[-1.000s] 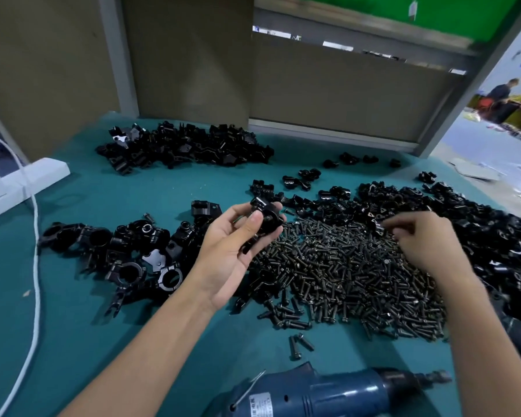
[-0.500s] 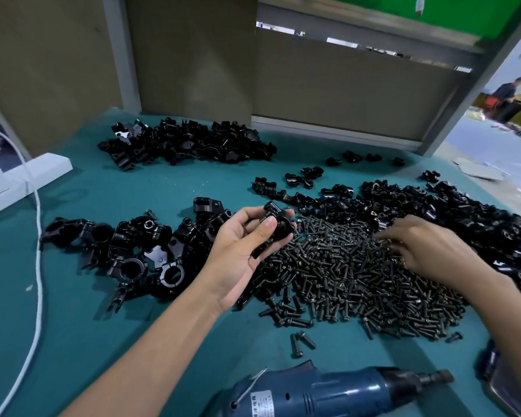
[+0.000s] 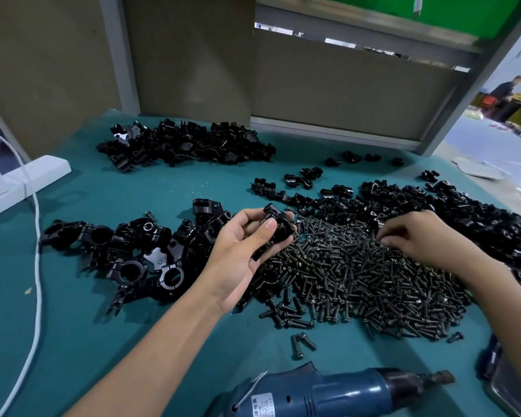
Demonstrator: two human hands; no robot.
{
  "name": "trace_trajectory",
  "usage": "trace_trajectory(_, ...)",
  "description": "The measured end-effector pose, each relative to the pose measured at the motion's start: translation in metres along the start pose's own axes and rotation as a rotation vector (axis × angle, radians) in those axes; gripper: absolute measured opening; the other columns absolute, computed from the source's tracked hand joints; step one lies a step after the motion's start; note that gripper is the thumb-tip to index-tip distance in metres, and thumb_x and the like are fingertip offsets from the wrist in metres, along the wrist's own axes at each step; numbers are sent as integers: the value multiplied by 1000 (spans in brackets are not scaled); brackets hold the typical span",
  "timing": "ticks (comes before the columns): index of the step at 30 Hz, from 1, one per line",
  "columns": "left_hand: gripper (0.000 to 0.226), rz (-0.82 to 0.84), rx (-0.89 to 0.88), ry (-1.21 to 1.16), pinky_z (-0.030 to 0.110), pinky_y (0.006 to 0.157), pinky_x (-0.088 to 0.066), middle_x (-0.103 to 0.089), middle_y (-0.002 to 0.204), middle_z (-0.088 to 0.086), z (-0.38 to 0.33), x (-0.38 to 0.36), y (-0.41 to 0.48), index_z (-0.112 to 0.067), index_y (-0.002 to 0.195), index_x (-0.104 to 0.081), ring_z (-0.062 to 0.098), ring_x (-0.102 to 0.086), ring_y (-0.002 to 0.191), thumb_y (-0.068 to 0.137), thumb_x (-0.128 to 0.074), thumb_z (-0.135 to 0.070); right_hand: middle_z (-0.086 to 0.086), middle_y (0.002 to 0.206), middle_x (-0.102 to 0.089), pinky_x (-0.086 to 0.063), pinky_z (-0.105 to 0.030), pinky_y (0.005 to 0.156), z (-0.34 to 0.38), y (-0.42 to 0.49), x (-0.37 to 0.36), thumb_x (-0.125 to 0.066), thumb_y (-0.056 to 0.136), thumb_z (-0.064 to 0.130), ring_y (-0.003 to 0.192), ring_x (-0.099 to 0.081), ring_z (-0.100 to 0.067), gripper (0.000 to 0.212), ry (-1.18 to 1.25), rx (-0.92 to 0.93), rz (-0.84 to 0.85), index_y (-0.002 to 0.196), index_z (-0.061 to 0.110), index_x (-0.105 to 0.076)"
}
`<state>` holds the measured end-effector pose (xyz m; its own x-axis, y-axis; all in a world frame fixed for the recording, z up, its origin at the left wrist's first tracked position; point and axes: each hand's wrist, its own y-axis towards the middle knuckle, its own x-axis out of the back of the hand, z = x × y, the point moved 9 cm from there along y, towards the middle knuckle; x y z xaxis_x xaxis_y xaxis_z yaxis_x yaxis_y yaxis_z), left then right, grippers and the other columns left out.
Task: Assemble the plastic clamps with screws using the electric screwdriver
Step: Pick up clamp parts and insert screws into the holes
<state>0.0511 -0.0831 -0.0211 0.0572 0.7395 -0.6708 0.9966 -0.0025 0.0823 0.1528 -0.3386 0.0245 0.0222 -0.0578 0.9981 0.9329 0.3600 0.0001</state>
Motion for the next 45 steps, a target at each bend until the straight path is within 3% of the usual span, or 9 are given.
trace_trajectory(5,29,-6,10,8,33,86,-58,-70,116,19,1,-1,-1,2,107,-54,34,-64,115,83,-62,-12,17,79,-69,-54,-26,83,-1,-15,-4,-71,88,20,75,-60,3,11,-30,-45,91,86,31,-74)
trace_trajectory(11,28,-13,13,13,34,86,-59,-70,116,21,2,-2,-2,2,107,-55,36,-64,116,83,-62,-11,4,95,-74,-47,-16,59,1,-9,4,-64,91,11,59,-56,3,19,-55,-27,-116,106,17,-75)
trace_trajectory(15,26,-17,21,5,33,85,-59,-68,118,23,2,-2,-2,0,104,-55,37,-63,117,82,-63,-11,-5,108,-72,-57,-35,83,0,4,-22,-63,93,15,90,-69,-19,23,-171,-56,3,114,15,-72)
trace_trajectory(21,27,-14,26,8,33,84,-58,-68,119,23,3,-2,-2,1,105,-56,38,-63,116,81,-63,-12,-1,85,-68,-55,-33,71,1,13,-28,-68,89,15,79,-65,-19,5,-300,-55,59,86,16,-71)
trace_trajectory(26,26,-4,23,6,33,84,-59,-69,116,21,3,-2,-2,0,104,-57,37,-64,114,81,-63,-12,-1,81,-64,-56,-35,68,12,14,-31,-60,91,6,73,-64,-16,15,-379,67,97,78,12,-64)
trace_trajectory(31,28,11,19,9,33,84,-58,-71,114,18,3,-2,-1,0,107,-56,34,-66,112,82,-63,-12,4,95,-71,-56,-27,78,24,10,-27,-62,94,17,87,-68,-10,10,-389,189,131,97,20,-70)
trace_trajectory(35,32,9,30,9,33,85,-59,-71,115,18,4,-4,-2,1,109,-54,33,-67,112,82,-63,-12,4,109,-71,-56,-25,82,22,11,-20,-60,93,13,92,-68,-8,25,-373,165,139,116,22,-68)
trace_trajectory(39,32,9,27,15,33,85,-59,-71,115,18,2,-4,-2,1,109,-54,32,-67,110,82,-63,-13,13,102,-65,-46,-8,50,46,6,21,-65,91,12,55,-58,7,28,98,113,-109,108,34,-70)
trace_trajectory(45,27,-23,-20,103,33,90,-57,-72,112,15,0,-1,-3,-3,109,-55,29,-68,109,84,-64,-11,-3,81,-75,-56,-19,66,125,-21,38,-73,79,-1,71,-71,-16,23,1119,176,-333,91,19,-74)
